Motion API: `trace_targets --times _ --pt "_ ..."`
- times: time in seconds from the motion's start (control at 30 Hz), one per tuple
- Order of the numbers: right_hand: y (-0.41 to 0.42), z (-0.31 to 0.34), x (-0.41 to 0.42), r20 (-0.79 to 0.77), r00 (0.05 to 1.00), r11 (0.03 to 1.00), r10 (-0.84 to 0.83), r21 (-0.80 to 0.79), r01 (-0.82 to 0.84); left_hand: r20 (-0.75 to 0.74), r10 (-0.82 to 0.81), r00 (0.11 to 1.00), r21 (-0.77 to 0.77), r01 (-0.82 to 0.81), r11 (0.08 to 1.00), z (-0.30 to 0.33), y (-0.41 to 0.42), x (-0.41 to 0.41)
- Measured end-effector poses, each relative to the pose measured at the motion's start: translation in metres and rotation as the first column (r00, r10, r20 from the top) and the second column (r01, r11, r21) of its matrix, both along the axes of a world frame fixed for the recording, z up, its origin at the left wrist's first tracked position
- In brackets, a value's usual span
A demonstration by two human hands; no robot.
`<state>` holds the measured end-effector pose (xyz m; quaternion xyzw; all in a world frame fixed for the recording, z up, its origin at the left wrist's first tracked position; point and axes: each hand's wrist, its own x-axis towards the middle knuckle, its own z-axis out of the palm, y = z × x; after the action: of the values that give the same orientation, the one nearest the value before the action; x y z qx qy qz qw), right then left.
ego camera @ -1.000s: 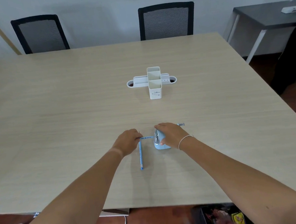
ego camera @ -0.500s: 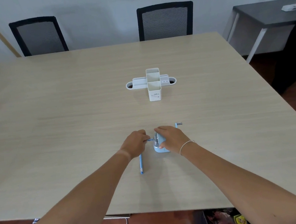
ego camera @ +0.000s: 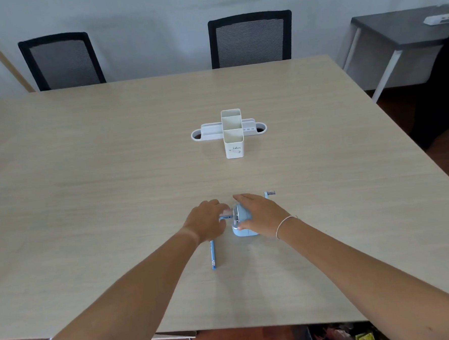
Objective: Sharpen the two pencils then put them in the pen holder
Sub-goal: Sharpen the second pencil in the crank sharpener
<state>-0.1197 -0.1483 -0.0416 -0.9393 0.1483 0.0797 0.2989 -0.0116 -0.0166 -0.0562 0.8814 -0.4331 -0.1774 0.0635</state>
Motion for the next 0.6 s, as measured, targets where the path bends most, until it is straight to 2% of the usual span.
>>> trace_targets --times 0.2,0.33,0.47,0.6 --pt "-0.032 0.007 0.001 0.226 0.967 0.99 -0.118 -0.047 0.132 -0.019 0.033 0.999 -0.099 -0.035 0.994 0.018 -0.009 0.0" --pt "-0.052 0.008 -0.006 0.233 0.959 0.967 -0.16 -0.156 0.2 -0.066 -0.042 0.997 -0.148 0.032 0.988 0.026 -0.022 -0.007" --pt "-0.06 -0.004 -0.016 0.179 0.967 0.953 -0.182 -0.21 0.218 -0.041 -0.183 0.982 -0.022 0.182 0.983 0.022 -0.034 -0.019" --pt "-0.062 -0.02 -0.02 0.162 0.969 0.944 -0.187 -0.244 0.223 0.042 -0.196 0.98 0.102 0.191 0.976 0.008 -0.046 -0.029"
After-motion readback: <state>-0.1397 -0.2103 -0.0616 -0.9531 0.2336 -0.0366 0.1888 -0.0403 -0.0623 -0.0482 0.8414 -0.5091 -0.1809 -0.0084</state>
